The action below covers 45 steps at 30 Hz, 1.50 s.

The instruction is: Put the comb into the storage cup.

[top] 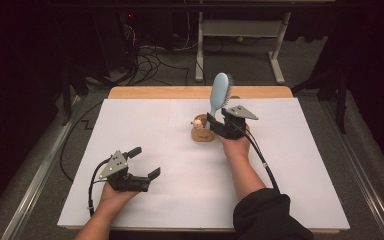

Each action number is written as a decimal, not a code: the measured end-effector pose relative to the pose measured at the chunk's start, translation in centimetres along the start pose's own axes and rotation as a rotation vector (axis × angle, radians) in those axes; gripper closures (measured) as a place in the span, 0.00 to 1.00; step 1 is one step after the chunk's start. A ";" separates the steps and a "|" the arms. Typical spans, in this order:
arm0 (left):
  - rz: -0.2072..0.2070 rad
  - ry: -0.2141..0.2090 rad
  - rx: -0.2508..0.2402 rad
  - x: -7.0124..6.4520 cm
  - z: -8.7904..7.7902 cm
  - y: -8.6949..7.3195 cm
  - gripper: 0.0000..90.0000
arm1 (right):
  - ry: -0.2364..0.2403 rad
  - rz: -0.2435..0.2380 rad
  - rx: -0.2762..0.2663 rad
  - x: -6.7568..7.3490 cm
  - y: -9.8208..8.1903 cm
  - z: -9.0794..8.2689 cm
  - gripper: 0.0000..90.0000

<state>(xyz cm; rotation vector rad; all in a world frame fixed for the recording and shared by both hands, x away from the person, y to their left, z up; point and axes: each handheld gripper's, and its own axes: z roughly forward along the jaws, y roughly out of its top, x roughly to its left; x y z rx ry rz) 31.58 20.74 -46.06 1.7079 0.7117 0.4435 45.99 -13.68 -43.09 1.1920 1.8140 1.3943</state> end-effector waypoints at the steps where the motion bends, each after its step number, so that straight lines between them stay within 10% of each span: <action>1: 0.000 0.001 0.002 0.0 0.0 0.0 0.00 | -0.003 -0.003 0.002 0.0 0.0 -0.1 0.42; 27: -0.022 0.016 0.023 0.2 0.3 0.1 0.00 | 0.061 -0.010 0.007 -0.4 -0.5 -3.2 0.00; 45: -0.029 0.011 0.042 0.1 0.4 0.2 0.00 | 0.073 -0.049 0.009 -1.0 -2.6 -7.4 0.00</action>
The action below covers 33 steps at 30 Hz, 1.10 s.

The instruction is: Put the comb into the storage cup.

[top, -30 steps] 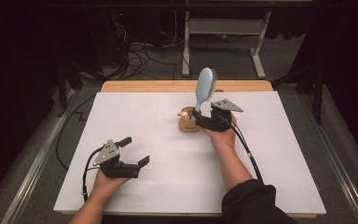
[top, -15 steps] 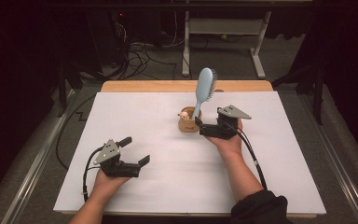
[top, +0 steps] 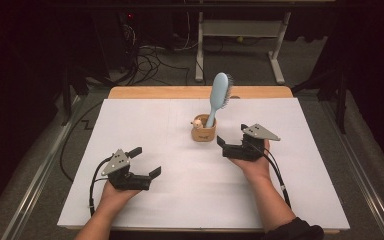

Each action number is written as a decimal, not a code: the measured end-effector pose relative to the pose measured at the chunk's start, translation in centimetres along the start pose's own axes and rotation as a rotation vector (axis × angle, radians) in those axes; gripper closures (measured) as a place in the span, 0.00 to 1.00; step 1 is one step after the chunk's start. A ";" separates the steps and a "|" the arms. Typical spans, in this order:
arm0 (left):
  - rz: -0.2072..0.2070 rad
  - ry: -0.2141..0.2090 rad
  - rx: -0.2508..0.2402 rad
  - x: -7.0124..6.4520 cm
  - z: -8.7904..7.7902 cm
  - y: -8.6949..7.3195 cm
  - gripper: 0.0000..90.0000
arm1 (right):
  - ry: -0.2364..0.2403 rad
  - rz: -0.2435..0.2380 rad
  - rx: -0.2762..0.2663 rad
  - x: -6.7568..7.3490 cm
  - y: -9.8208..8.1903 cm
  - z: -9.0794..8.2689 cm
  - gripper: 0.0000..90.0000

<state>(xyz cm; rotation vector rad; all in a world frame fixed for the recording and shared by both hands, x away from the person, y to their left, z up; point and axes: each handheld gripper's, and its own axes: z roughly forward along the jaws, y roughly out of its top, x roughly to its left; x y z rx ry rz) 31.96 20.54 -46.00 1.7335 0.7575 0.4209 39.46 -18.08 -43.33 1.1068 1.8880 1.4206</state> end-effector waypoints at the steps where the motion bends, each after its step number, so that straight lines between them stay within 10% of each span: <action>1: -0.001 0.000 -0.001 0.0 0.0 0.0 0.00 | 0.000 -0.001 0.002 0.0 -0.2 -0.2 0.00; 33: -0.012 0.009 0.001 0.3 -0.9 0.1 0.00 | -0.043 -0.053 -0.041 -2.4 -5.2 -11.7 0.00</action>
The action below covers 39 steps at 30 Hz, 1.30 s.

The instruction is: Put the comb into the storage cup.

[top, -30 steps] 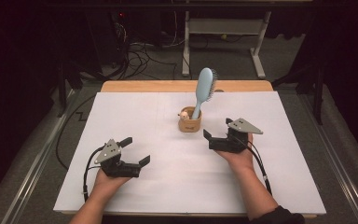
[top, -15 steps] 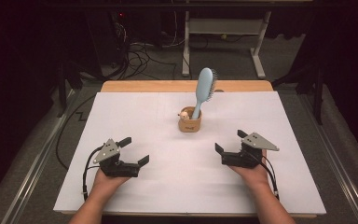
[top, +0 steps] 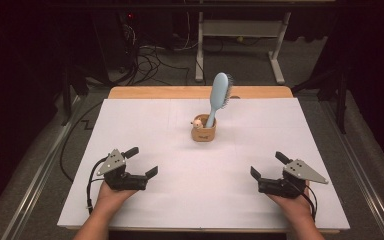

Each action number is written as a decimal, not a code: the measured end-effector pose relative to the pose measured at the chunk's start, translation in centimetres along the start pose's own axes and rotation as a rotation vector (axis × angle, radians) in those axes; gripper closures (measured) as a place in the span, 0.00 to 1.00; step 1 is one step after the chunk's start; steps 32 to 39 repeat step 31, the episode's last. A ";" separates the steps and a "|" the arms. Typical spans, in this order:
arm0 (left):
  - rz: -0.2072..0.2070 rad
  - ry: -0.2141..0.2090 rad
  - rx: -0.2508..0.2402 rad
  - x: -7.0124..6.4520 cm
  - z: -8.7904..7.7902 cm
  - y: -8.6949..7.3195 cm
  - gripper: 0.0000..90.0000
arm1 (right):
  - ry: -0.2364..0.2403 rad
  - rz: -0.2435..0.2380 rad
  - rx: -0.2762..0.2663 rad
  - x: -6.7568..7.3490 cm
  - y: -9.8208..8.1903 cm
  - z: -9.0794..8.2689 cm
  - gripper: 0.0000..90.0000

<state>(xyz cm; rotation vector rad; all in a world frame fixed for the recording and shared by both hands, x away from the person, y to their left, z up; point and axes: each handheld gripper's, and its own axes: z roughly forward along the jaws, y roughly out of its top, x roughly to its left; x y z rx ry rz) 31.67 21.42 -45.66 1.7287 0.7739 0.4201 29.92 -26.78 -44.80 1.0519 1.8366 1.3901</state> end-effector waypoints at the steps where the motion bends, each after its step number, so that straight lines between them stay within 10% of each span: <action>1: 0.001 0.001 0.001 0.0 0.0 0.0 0.00 | -0.005 0.003 -0.002 -0.2 -0.1 -0.4 0.00; 13: 0.029 0.015 0.009 -0.2 -1.7 -1.0 0.00 | -0.058 0.059 -0.047 -2.1 -1.4 -5.0 0.00; 39: 0.032 0.010 -0.030 -0.3 -2.1 -0.9 0.00 | -0.073 0.047 -0.049 -1.9 -1.5 -4.6 0.00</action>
